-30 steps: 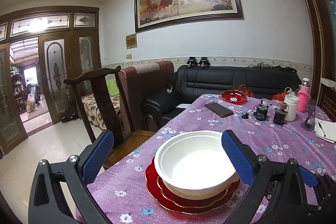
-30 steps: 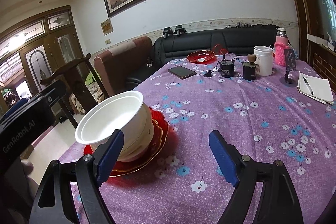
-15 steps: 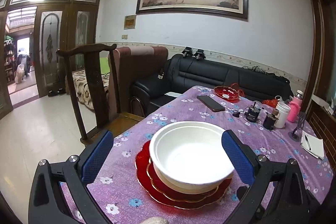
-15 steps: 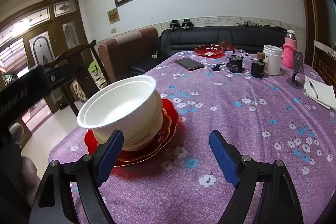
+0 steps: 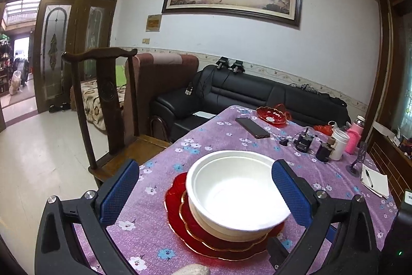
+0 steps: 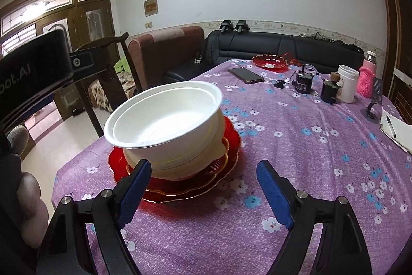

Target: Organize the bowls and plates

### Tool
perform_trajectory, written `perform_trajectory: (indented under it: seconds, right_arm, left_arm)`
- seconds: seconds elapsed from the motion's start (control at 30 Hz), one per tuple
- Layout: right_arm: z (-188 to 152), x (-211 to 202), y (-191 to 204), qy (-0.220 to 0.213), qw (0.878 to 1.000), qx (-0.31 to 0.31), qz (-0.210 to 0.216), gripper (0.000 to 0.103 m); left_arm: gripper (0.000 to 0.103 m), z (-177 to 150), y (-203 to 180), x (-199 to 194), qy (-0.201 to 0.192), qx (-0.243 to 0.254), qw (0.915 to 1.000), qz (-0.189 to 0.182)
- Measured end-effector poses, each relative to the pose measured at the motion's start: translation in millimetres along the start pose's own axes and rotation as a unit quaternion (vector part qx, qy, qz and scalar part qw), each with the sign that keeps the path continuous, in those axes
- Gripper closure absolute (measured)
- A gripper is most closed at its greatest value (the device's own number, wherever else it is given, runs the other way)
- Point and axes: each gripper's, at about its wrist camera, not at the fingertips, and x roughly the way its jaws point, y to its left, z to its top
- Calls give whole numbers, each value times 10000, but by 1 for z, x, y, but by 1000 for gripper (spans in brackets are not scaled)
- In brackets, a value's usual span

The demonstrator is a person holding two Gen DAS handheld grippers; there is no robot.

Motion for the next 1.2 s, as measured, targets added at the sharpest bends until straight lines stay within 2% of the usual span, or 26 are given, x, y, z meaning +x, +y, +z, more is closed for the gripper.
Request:
perform_trajectory:
  seconds: [0.3,0.53,1.2]
  right_arm:
    - [5,13,16,187,9994,-283,3,15]
    - [5,21,19,399,9989,-235,-4,15]
    - [4,24,19,523,9985,-141,52,15]
  left_arm:
    - [0,-3,11,18,358,-10,9991,241]
    - [0,-4,16,20,494,-34,9985,221]
    - [0,-8,17,28,716,-48,9973,183]
